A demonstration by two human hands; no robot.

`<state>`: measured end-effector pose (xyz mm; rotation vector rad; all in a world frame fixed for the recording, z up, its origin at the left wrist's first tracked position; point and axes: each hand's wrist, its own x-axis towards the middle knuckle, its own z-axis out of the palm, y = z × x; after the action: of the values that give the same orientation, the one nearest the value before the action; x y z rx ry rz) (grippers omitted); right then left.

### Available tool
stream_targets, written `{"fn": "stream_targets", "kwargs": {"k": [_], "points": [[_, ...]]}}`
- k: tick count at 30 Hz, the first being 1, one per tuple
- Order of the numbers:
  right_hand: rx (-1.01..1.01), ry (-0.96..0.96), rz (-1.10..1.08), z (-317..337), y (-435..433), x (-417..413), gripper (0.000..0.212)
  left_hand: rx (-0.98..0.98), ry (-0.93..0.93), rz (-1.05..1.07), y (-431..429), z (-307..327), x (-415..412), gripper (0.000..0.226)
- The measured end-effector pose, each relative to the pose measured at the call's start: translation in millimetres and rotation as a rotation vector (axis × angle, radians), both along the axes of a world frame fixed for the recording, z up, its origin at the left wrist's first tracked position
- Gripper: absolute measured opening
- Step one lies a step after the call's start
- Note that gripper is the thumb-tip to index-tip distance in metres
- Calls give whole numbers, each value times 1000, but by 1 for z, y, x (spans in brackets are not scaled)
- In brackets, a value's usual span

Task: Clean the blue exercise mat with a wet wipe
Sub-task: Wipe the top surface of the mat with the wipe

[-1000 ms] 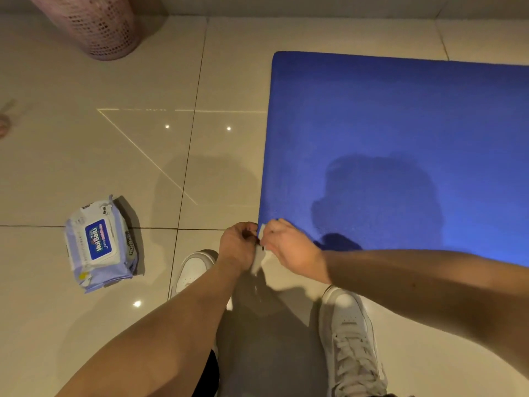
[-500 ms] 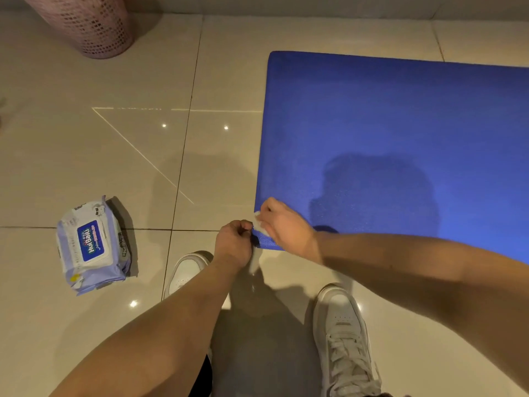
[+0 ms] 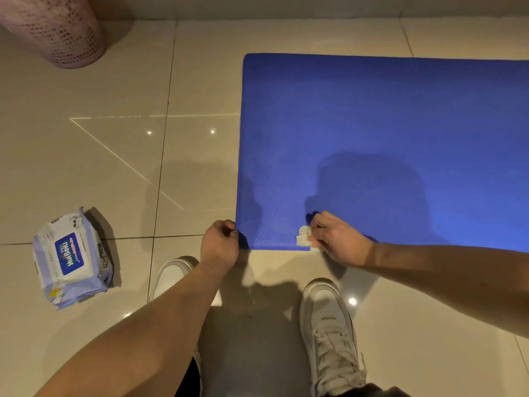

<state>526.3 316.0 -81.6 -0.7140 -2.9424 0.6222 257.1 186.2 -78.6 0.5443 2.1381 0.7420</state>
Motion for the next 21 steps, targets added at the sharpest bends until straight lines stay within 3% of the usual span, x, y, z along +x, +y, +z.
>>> {"fn": "stream_targets", "kwargs": {"k": [3,11,16,21], "points": [[-30,-19,118,1,-12,-30,24,7,-3,1,0,0,0,13],[-264,3,112,-1,-38,-120,15,36,-18,23,1,2,1,10],[-81,0,174,2,3,-69,11,35,-3,30,4,6,5,5],[-114,-128,-77,15,25,-25,8,20,-24,43,5,2,6,7]]}}
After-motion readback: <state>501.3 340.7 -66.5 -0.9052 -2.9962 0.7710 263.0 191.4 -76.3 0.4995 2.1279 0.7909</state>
